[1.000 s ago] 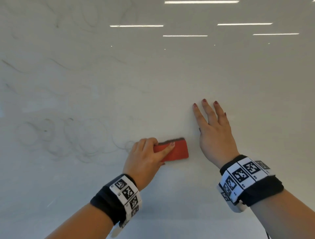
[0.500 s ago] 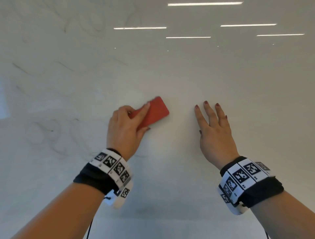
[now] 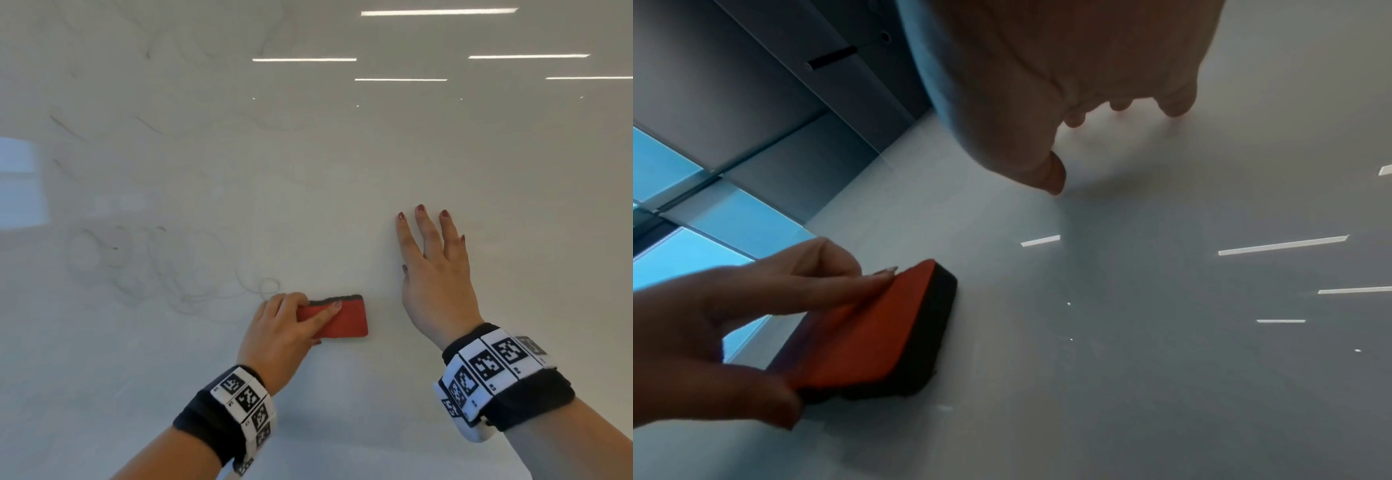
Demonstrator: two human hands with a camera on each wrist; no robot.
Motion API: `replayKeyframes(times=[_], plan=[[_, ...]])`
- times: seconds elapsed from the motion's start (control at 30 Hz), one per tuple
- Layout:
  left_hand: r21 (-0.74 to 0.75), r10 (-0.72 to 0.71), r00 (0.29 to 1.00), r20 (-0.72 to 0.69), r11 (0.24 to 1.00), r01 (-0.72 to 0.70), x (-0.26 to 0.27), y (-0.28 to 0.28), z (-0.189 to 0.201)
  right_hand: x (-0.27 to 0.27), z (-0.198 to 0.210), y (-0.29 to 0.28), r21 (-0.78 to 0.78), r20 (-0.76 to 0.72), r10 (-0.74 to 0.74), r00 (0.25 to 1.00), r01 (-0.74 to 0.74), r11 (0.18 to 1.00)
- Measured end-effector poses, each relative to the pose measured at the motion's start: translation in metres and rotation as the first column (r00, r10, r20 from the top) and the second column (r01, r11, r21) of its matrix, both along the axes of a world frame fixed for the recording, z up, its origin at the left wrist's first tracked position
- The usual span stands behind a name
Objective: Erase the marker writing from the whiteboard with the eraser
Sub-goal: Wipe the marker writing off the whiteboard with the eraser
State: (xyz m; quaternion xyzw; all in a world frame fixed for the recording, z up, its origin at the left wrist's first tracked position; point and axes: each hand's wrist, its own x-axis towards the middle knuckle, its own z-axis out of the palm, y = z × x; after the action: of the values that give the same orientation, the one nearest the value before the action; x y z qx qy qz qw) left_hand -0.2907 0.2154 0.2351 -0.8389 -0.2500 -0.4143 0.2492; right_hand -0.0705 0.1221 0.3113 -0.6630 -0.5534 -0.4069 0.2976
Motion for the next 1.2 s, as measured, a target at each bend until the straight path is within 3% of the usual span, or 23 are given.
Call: replayKeyframes(times=[0.23,0.33,0.6,0.9,1.0,1.2], plan=[[-0.081,0.120,0.925,0.360,0.992,-0.098,-0.041,0.026,0.088,-0.003,-0.001,0.000,0.007,0.010,-0.024,1.000,0.024,1.000],[-0.056,0.124,0.930,0.346,0.992,-0.112,-0.047,0.030,0.097,-0.006,-0.003,0.002,0.019,-0.007,-0.031,1.000,0.031,0.999],[-0.030,0.077,0.972,0.224,0.997,-0.072,-0.052,0.031,0.074,-0.044,-0.009,0.015,0.042,-0.074,-0.003,0.997,0.006,0.999],[-0.022,0.028,0.999,0.018,0.999,-0.027,-0.066,0.032,0.012,-0.072,-0.017,0.026,-0.047,-0.097,-0.008,0.995,0.003,0.999],[0.034,0.011,1.000,-0.023,0.999,-0.010,-0.072,0.036,0.015,-0.073,-0.018,0.026,-0.056,-0.104,-0.015,0.994,0.009,0.998],[-0.037,0.062,0.964,0.257,0.998,-0.054,-0.098,0.057,0.082,-0.075,-0.016,0.025,-0.059,-0.105,-0.044,0.993,0.038,0.998]])
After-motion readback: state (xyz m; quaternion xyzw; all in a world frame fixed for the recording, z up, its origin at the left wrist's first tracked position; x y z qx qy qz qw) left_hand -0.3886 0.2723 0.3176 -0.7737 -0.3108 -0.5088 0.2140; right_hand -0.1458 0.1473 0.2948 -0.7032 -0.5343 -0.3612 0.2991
